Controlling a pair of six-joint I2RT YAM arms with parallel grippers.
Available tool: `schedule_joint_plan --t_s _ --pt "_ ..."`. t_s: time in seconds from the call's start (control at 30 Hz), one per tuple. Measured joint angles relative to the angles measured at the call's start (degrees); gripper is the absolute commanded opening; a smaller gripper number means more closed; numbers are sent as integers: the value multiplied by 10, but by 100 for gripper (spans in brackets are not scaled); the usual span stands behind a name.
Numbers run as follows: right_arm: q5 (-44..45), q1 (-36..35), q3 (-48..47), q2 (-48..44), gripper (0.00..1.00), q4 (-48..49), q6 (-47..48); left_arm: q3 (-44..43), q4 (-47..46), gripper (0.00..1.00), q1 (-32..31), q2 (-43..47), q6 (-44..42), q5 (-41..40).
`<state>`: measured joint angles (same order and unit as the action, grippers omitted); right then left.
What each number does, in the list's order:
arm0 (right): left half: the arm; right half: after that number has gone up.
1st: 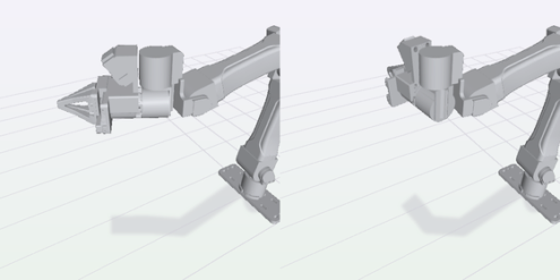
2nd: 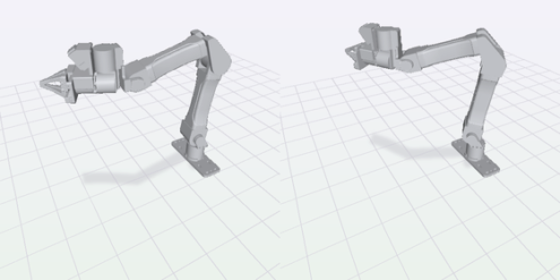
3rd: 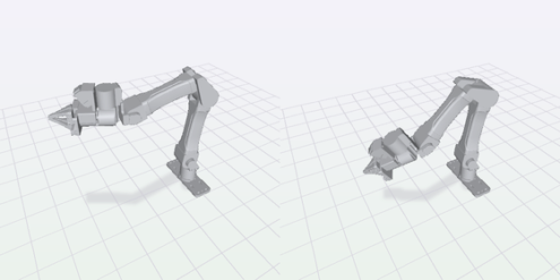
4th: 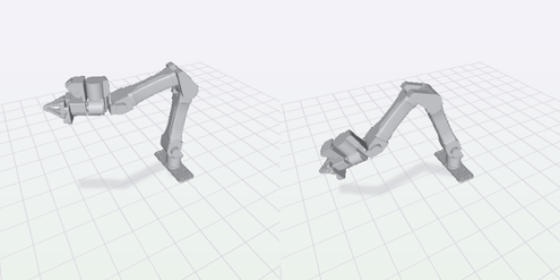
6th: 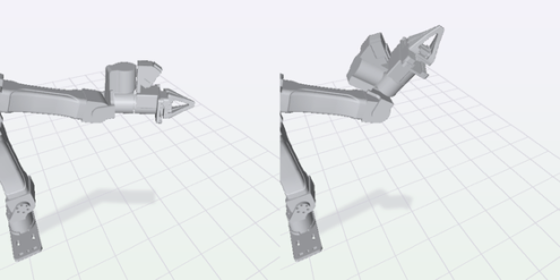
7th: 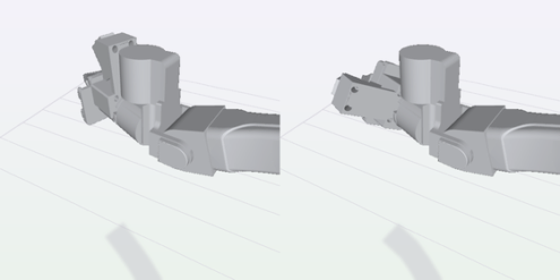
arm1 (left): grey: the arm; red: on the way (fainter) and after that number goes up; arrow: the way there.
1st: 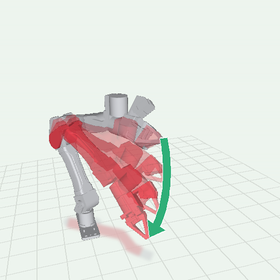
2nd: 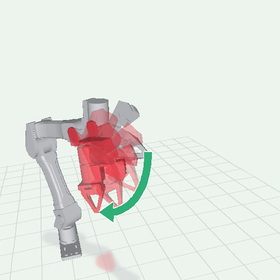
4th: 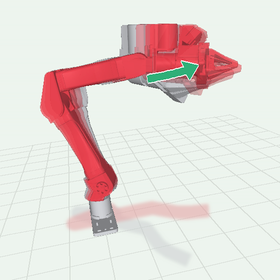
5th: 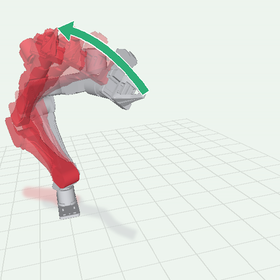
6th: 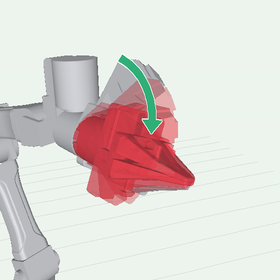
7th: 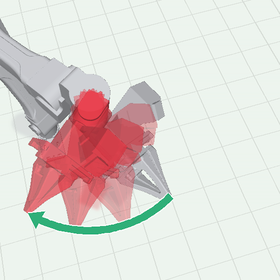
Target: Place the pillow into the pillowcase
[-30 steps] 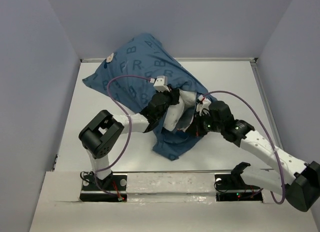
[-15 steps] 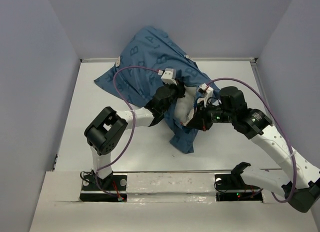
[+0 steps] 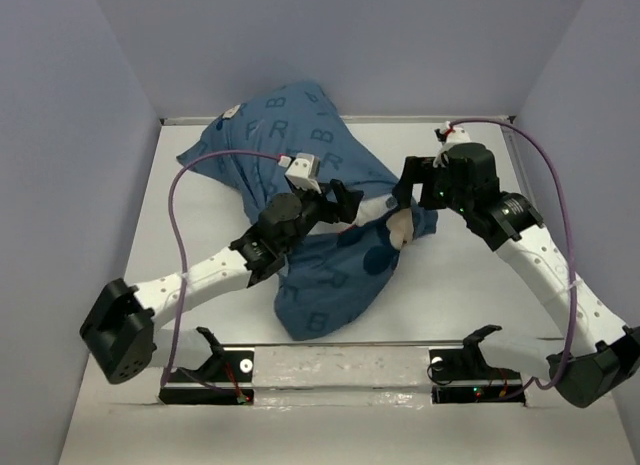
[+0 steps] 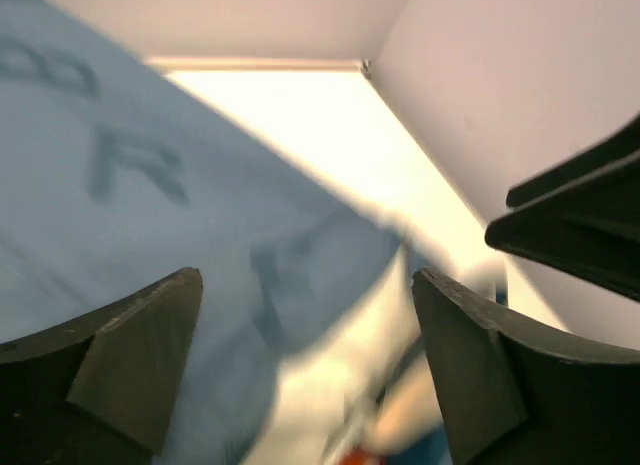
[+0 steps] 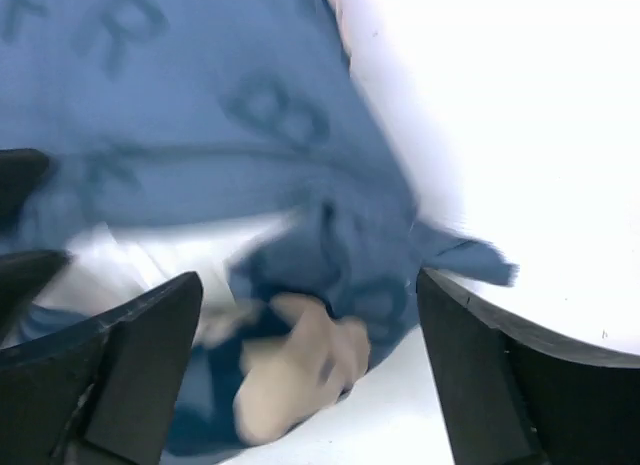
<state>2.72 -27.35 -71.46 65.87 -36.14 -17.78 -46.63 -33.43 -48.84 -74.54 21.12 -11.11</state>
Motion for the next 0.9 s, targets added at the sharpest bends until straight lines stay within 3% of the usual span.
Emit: schedule_joint_plan --t_s 0.2,0.37,0.43,0.57,0.73,0.83,0.9 --pt "-18 15 37 -71 93 22 -5 -11 127 99 10 139 10 -27" --pt "-121 17 50 -40 93 56 -6 64 245 99 28 268 67 -78" --pt "-146 18 86 -32 97 73 -7 107 301 99 60 313 96 -85" --pt "-113 26 202 -74 98 92 -31 183 404 99 173 395 148 -80" --pt "-167 119 268 -92 100 132 -56 209 436 99 220 460 189 -31" --pt "-222 179 294 -90 100 187 -68 236 393 99 221 481 218 52" --pt "-272 193 323 -84 100 229 -80 259 359 92 221 475 231 91"
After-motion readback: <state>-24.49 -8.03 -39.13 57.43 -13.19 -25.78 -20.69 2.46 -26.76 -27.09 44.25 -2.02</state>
